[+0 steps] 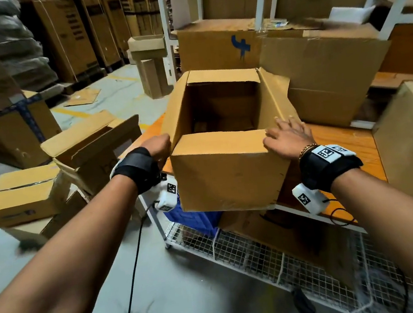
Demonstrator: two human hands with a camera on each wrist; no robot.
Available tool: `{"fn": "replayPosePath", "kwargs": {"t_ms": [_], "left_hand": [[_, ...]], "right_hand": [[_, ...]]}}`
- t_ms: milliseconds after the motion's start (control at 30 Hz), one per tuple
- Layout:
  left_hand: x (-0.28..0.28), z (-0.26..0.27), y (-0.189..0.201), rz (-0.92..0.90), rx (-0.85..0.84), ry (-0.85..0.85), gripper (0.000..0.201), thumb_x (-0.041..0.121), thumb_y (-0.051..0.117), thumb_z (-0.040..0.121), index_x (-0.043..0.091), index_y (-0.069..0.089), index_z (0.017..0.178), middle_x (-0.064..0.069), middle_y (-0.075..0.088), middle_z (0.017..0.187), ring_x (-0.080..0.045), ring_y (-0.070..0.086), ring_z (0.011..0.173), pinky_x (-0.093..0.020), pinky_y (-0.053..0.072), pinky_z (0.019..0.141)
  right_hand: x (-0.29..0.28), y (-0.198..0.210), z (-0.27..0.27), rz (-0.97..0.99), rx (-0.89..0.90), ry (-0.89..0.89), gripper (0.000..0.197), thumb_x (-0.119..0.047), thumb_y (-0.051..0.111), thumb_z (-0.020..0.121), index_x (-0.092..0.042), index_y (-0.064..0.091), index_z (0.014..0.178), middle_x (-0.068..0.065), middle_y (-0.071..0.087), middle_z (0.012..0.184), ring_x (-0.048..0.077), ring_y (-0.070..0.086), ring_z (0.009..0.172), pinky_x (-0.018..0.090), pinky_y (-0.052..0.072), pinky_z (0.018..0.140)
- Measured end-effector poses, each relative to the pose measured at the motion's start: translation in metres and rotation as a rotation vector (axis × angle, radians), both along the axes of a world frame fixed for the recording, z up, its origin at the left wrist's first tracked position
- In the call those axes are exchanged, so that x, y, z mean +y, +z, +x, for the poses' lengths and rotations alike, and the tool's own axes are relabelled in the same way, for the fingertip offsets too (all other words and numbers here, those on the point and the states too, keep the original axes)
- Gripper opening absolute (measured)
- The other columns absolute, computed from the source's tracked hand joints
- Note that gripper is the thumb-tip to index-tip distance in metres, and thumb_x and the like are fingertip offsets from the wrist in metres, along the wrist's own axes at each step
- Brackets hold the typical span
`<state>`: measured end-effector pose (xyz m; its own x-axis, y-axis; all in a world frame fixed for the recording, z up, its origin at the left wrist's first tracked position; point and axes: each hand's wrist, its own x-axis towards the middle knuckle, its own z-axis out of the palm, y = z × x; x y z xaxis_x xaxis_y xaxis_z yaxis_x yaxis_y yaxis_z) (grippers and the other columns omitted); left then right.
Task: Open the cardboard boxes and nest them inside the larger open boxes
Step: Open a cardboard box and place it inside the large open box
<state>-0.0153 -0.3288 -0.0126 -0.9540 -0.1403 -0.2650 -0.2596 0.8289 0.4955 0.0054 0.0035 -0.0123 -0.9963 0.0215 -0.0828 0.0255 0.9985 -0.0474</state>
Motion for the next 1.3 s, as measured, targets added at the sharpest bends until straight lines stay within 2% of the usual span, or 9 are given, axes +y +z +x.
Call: {"fn": "replayPosePath", "kwargs": {"t_ms": [67, 133, 300, 467, 733, 1033, 1133, 1233, 1300], "left_hand": [[0.004, 0.002, 0.000, 0.142, 0.020, 0.064, 0.040, 0.045, 0.039, 0.098, 0.014, 0.064, 0.092, -0.008, 0.062, 0.098, -0.030, 0.055, 0.097, -0.033, 0.045, 0.079], [0.008, 0.003, -0.002, -0.011, 0.006, 0.021, 0.056, 0.056, 0.034, 0.098, 0.010, 0.061, 0.116, -0.012, 0.059, 0.116, -0.033, 0.055, 0.110, -0.036, 0.043, 0.091], [0.008, 0.003, -0.015, -0.143, 0.055, -0.035, 0.054, 0.057, 0.026, 0.099, 0.013, 0.054, 0.112, -0.017, 0.059, 0.118, -0.031, 0.052, 0.098, -0.036, 0.040, 0.081], [0.008, 0.008, -0.018, -0.151, 0.067, -0.014, 0.056, 0.061, 0.022, 0.098, 0.016, 0.053, 0.110, -0.011, 0.055, 0.106, -0.028, 0.051, 0.092, -0.038, 0.041, 0.078], [0.008, 0.008, -0.020, -0.113, 0.082, 0.000, 0.062, 0.064, 0.022, 0.096, 0.017, 0.052, 0.124, -0.012, 0.059, 0.116, -0.028, 0.054, 0.097, -0.043, 0.047, 0.087], [0.009, 0.011, -0.016, -0.056, 0.101, 0.045, 0.088, 0.078, 0.004, 0.086, 0.020, 0.052, 0.131, -0.014, 0.058, 0.125, -0.034, 0.056, 0.105, -0.046, 0.046, 0.095], [0.008, 0.011, -0.010, 0.245, 0.038, 0.077, 0.102, 0.087, 0.003, 0.078, 0.020, 0.042, 0.145, -0.016, 0.049, 0.142, -0.037, 0.050, 0.123, -0.048, 0.039, 0.104], [-0.001, 0.010, -0.006, 0.614, 0.041, 0.073, 0.083, 0.083, 0.023, 0.083, 0.028, 0.043, 0.142, -0.001, 0.052, 0.137, -0.025, 0.048, 0.125, -0.041, 0.040, 0.099], [-0.004, 0.002, -0.007, 0.651, 0.083, -0.036, 0.054, 0.059, 0.034, 0.097, 0.024, 0.049, 0.136, -0.001, 0.056, 0.131, -0.022, 0.046, 0.127, -0.027, 0.045, 0.093]], "right_hand": [[-0.005, 0.003, -0.007, 0.028, -0.042, 0.000, 0.061, -0.060, 0.029, 0.095, -0.033, 0.038, 0.149, -0.001, 0.018, 0.164, 0.028, 0.000, 0.151, 0.052, -0.002, 0.119], [-0.012, 0.008, -0.018, 0.041, -0.096, -0.019, 0.067, -0.066, 0.025, 0.094, -0.030, 0.037, 0.150, 0.004, 0.023, 0.162, 0.029, 0.000, 0.151, 0.053, -0.005, 0.117], [-0.023, 0.021, -0.050, 0.127, -0.200, -0.056, 0.081, -0.080, 0.018, 0.087, -0.033, 0.030, 0.152, 0.008, 0.019, 0.163, 0.032, 0.000, 0.151, 0.054, -0.002, 0.117], [-0.034, 0.028, -0.066, 0.163, -0.249, 0.011, 0.078, -0.076, 0.012, 0.092, -0.030, 0.031, 0.152, 0.003, 0.031, 0.159, 0.030, 0.028, 0.145, 0.051, 0.009, 0.116], [-0.040, 0.010, -0.065, 0.253, -0.341, 0.012, 0.090, -0.085, 0.006, 0.083, -0.033, 0.029, 0.153, 0.001, 0.029, 0.160, 0.026, 0.020, 0.149, 0.053, -0.014, 0.115], [-0.017, 0.028, -0.069, -0.064, 0.178, 0.013, 0.059, -0.072, 0.027, 0.092, -0.027, 0.064, 0.103, 0.005, 0.068, 0.101, 0.029, 0.057, 0.103, 0.051, 0.022, 0.106], [-0.009, 0.052, -0.063, -0.241, 0.278, 0.012, 0.052, -0.070, 0.037, 0.091, -0.025, 0.063, 0.086, 0.000, 0.065, 0.085, 0.027, 0.059, 0.089, 0.050, 0.038, 0.097], [0.000, 0.086, -0.050, -0.410, 0.294, 0.044, 0.051, -0.067, 0.048, 0.088, -0.021, 0.068, 0.085, 0.009, 0.067, 0.084, 0.033, 0.064, 0.085, 0.045, 0.053, 0.073], [0.003, 0.109, -0.040, -0.467, 0.236, 0.080, 0.047, -0.058, 0.054, 0.092, -0.016, 0.072, 0.097, 0.010, 0.068, 0.097, 0.032, 0.062, 0.091, 0.041, 0.050, 0.073]]}}
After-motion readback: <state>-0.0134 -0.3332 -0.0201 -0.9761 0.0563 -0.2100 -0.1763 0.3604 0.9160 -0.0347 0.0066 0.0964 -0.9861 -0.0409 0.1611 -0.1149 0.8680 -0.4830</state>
